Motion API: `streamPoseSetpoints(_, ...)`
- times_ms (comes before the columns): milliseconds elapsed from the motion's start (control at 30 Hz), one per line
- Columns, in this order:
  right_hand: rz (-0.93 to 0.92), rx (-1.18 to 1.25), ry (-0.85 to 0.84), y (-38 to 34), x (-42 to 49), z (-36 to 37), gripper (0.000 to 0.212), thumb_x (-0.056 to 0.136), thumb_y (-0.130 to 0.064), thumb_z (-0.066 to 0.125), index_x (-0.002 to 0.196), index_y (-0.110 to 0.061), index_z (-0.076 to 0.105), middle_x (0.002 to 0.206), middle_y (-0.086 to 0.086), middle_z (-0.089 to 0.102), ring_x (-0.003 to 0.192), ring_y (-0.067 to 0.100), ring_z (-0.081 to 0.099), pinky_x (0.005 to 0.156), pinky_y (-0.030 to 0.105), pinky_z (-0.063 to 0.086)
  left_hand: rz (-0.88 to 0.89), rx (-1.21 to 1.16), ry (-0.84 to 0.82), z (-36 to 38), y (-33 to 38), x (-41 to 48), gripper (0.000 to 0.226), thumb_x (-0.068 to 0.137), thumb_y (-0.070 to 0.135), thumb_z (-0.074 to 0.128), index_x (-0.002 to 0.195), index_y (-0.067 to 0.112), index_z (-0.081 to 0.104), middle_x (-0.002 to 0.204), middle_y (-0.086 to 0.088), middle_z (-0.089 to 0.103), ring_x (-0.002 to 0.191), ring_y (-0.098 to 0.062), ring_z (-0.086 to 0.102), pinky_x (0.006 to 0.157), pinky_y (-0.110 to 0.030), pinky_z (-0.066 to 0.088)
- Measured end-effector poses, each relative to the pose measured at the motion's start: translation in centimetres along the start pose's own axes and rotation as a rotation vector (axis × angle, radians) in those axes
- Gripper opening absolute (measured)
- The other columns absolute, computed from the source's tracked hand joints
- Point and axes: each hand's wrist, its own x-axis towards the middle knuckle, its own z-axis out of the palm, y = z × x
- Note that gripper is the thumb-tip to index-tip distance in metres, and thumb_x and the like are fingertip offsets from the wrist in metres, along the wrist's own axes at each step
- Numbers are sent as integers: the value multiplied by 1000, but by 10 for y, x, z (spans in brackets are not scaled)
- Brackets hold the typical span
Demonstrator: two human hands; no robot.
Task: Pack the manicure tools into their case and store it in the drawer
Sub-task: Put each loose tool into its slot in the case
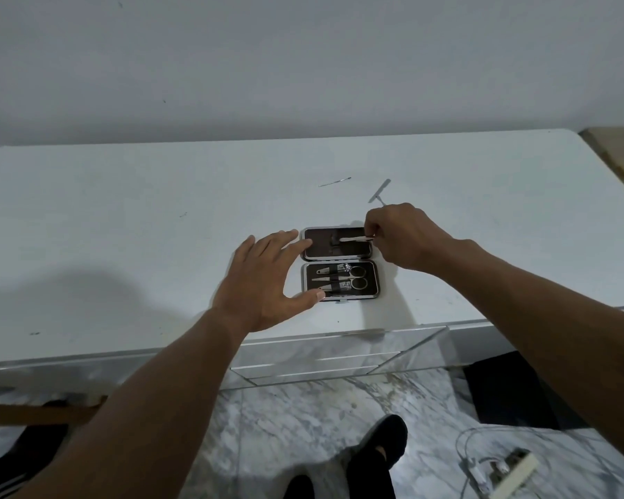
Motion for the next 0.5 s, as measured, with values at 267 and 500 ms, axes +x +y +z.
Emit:
streamPoseSetpoints(267, 11, 3, 31, 0, -2, -3, 20, 84, -4, 56, 96, -14, 68, 95, 10, 71, 90, 30, 62, 69, 27, 37, 5, 7, -9, 0, 0, 0, 83, 80, 81, 36, 147, 32, 32, 157, 5, 33, 144, -15, 26, 120, -48, 16)
streamPoseSetpoints(500, 34, 24, 18, -4, -1, 0, 23, 81, -1, 52, 93, -14, 67, 95, 12, 70, 89, 33, 63, 68, 29, 43, 8, 8, -3, 0, -1, 0, 84, 80, 82, 35, 147, 32, 32, 156, 5, 34, 144, -15, 28, 120, -47, 17)
